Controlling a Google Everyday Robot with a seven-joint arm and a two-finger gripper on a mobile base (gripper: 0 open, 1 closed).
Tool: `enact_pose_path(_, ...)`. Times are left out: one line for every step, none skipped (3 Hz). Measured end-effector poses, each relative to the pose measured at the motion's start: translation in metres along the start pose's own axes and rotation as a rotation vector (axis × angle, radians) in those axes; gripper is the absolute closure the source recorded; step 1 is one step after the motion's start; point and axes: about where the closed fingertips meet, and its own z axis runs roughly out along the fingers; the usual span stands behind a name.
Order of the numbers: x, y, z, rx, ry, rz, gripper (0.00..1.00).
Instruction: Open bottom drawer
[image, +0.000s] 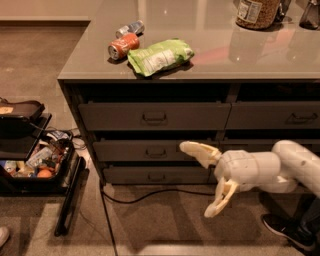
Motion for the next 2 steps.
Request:
enact_pose_path(0.0157, 0.0244, 0.0390, -0.119, -0.070, 0.026, 0.00)
enact_pose_path(0.0195, 0.0296, 0.0441, -0.134, -0.072, 0.037, 0.00)
